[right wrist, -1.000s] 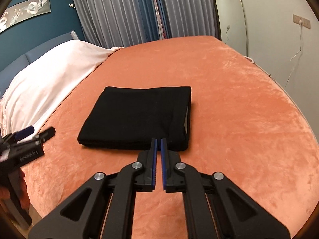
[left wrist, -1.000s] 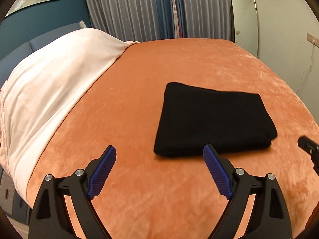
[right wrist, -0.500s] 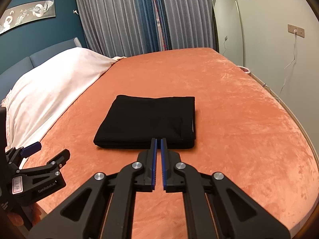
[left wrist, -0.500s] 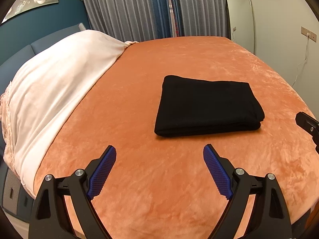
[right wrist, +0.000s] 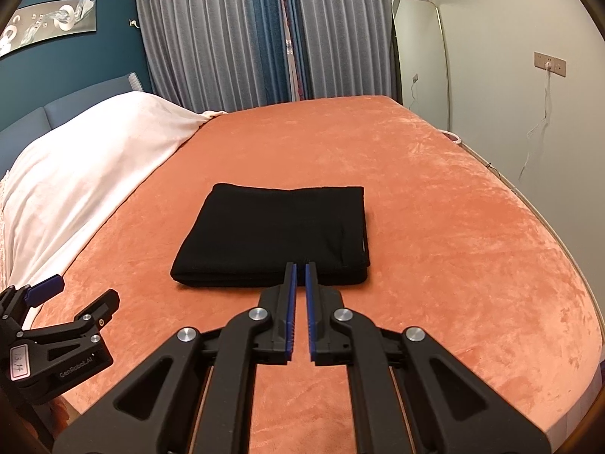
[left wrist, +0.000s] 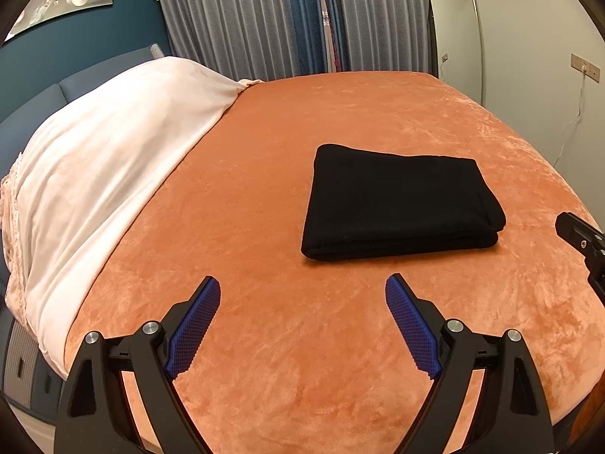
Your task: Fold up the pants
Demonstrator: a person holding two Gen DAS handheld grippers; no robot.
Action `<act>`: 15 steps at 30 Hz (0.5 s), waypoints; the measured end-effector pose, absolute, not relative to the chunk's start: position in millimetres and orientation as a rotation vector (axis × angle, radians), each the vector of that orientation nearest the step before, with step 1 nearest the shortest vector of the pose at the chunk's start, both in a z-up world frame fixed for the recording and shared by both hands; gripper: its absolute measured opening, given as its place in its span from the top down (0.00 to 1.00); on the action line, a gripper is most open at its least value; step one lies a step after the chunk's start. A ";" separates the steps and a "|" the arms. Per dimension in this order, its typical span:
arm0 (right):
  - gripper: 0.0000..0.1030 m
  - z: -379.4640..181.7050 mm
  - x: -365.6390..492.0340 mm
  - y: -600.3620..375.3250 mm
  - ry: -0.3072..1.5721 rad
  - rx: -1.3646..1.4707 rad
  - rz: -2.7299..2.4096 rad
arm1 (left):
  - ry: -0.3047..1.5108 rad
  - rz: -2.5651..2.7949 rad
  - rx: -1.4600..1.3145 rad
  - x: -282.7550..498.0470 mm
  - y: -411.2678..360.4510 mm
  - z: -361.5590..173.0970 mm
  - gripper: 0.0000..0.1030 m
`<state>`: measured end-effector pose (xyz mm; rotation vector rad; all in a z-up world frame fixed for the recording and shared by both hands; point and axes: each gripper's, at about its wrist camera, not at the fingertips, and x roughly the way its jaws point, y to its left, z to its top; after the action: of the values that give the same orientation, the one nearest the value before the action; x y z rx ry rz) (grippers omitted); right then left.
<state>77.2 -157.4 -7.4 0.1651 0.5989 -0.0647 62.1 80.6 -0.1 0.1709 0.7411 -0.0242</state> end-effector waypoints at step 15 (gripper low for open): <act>0.96 -19.9 88.9 -157.5 0.628 0.166 -0.096 | 0.782 -0.032 0.169 74.0 81.8 -12.9 0.16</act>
<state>88.9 -157.5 -19.9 0.1660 0.6279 -0.0962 74.0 81.8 -12.9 0.1688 0.7822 -0.0321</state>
